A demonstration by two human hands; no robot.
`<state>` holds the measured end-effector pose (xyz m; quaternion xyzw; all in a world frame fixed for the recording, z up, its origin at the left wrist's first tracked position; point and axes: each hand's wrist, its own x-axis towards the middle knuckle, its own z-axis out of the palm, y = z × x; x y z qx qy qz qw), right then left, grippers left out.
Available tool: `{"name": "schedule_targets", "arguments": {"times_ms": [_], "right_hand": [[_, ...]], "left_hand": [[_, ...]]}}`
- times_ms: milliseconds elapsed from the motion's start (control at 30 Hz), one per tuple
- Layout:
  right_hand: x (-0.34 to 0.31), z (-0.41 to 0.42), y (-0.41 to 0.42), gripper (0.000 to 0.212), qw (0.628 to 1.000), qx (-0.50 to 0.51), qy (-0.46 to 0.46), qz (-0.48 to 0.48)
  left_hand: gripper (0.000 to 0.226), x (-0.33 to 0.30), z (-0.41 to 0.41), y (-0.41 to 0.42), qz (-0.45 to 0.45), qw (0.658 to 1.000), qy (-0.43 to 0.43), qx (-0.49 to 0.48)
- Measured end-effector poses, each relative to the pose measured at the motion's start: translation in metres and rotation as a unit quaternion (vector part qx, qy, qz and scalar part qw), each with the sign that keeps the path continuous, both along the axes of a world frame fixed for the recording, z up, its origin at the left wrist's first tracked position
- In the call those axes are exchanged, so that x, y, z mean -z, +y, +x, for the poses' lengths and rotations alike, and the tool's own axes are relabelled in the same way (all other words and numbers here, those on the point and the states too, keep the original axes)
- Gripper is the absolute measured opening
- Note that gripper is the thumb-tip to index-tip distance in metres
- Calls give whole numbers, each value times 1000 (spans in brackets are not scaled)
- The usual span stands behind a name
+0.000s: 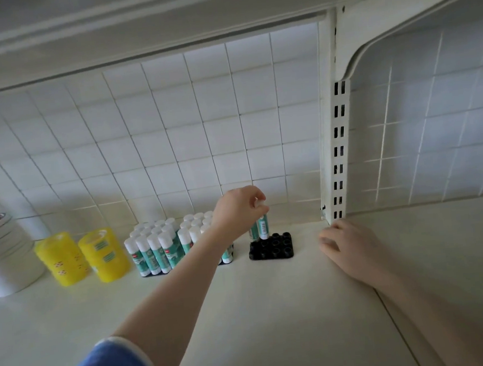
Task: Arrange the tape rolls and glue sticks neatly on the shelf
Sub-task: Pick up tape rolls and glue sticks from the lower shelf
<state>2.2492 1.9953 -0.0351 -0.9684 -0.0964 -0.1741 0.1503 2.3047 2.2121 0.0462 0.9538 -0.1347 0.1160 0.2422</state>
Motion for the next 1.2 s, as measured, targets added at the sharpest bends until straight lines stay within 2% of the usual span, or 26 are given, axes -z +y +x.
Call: {"name": "schedule_targets", "arguments": {"times_ms": [333,567,867,1033,1200], "right_hand": [[1,0,0,18,1000,8,6,1],[-1,-1,3,17,1000,10,-3,0],[-13,-11,-1,26,997,-6,72,1],[-31,-14,-6,40,993,25,109,37],[-51,-22,-20,41,990,56,114,54]], "left_hand": [[18,3,10,2,-20,999,21,-14],[11,8,9,-1,3,1000,18,-15],[8,5,5,-5,47,999,9,-25],[21,-2,3,-3,55,998,30,0],[24,-11,-2,-4,65,997,50,17]]}}
